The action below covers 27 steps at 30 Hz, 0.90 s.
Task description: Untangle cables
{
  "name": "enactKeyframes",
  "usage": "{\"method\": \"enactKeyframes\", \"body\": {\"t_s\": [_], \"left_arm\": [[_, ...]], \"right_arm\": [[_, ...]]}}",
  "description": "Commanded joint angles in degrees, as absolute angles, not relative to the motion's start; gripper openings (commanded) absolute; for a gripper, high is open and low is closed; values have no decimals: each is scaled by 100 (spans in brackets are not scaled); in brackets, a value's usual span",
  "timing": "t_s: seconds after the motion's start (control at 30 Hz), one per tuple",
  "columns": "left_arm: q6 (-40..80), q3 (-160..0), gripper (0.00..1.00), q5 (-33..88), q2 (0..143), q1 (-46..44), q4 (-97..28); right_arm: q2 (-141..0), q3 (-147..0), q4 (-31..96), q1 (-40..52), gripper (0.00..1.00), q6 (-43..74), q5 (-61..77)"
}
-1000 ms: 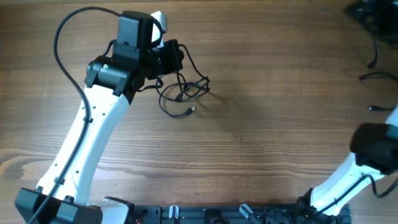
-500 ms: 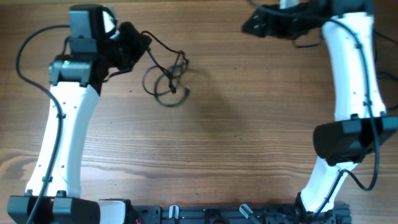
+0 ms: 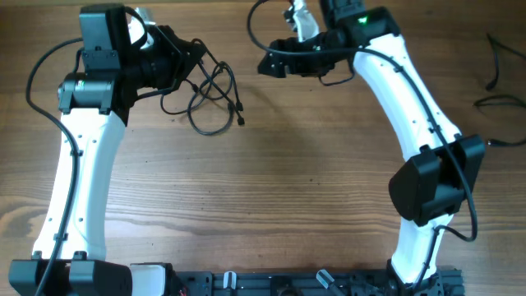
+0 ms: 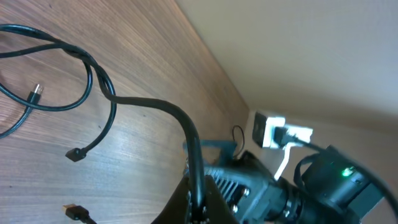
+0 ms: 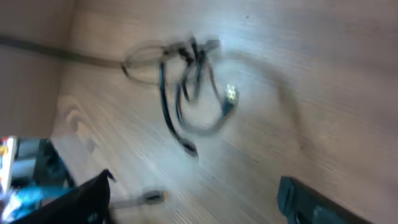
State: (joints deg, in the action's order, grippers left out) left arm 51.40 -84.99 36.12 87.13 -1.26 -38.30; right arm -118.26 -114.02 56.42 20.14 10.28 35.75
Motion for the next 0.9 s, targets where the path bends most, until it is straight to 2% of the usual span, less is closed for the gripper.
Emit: {"method": "enactKeyframes", "body": {"t_s": [0.0,0.3,0.47,0.77,0.87], "left_arm": [[5122,-8547,4,3944,8744,-115,-3787],[5122,-8547,4,3966,8744,-117,-3789],[4971,-8547,4,3966,8744,-117,-3813],[4971,-8547,4,3964,8744,-117,-3857],[4755,-8547,4,3959,8744,-117,-3883]], "right_arm": [[-12060,-11360,5242,2248,85,1461,3557],[-12475,-11349,5013,2587,80,1511,3529],[-12739,-11295,4558,2639,70,1514,3271],[-13041,-11290,4226,2641,37,1509,3295],[-13058,-11290,4093,2639,18,1503,3293]]}}
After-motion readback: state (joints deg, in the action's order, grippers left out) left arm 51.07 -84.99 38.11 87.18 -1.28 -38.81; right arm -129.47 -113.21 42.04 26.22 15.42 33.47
